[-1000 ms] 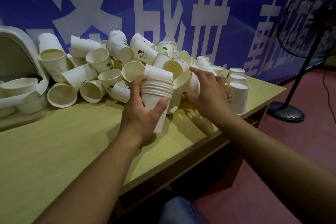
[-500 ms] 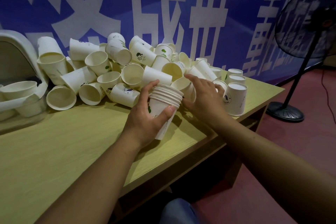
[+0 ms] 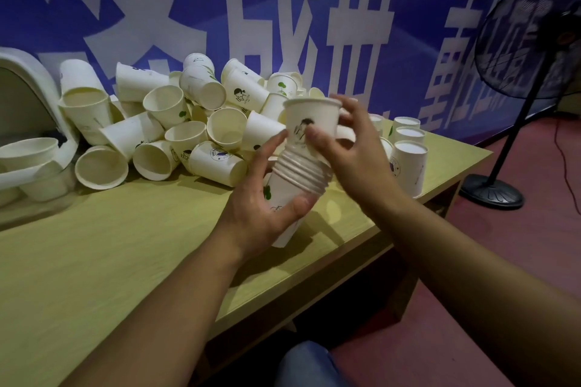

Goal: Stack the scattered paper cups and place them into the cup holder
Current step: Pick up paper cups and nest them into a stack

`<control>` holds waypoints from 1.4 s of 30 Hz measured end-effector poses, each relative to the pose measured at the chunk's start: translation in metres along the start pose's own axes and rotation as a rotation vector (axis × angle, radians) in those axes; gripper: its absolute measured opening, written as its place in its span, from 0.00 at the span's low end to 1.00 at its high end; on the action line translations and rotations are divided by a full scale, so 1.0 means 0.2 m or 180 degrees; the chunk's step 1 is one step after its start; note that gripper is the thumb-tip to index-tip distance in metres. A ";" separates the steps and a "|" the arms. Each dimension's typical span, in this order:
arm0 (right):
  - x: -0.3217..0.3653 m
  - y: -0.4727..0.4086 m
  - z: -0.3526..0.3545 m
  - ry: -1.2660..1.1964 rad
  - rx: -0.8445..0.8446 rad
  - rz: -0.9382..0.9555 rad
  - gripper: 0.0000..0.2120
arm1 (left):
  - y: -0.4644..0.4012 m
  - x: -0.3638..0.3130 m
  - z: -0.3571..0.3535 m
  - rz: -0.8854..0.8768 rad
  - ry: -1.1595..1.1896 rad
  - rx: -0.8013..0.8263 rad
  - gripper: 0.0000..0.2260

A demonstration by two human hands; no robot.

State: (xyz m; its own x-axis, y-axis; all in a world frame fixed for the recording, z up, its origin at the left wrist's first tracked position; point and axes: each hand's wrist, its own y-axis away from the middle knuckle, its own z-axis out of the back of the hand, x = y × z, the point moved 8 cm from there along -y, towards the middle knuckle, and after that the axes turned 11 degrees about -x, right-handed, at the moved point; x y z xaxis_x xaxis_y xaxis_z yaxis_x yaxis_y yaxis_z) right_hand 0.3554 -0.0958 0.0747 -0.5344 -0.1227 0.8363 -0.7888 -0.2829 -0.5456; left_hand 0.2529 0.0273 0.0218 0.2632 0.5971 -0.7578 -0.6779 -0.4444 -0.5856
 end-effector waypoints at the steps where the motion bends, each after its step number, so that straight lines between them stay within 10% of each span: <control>1: 0.00 0.03 -0.02 0.0168 0.0128 0.0069 0.28 | 0.00 -0.01 0.01 -0.0018 0.0071 -0.0034 0.41; 10: -0.07 0.12 0.09 0.1102 0.0584 0.0452 0.19 | -0.01 -0.02 0.01 -0.0188 0.0279 -0.0140 0.42; 17: -0.20 -0.01 0.42 0.2537 -0.0658 0.0465 0.23 | -0.02 -0.03 0.03 -0.0094 0.0440 -0.0192 0.45; 24: -0.31 -0.04 0.53 0.3102 -0.0761 0.0171 0.25 | 0.00 -0.05 0.02 -0.0068 0.0395 -0.0175 0.38; 42: -0.32 -0.06 0.56 0.1310 -0.0733 -0.0368 0.26 | 0.01 -0.02 0.00 0.0095 0.0225 -0.0051 0.36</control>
State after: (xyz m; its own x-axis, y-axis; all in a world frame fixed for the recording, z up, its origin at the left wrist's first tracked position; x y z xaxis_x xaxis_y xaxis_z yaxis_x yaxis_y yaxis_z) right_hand 0.4341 -0.1913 0.0334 -0.4783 0.2968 0.8265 -0.8720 -0.0489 -0.4871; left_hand 0.2504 0.0233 0.0226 0.2912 0.5349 -0.7932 -0.6753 -0.4723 -0.5664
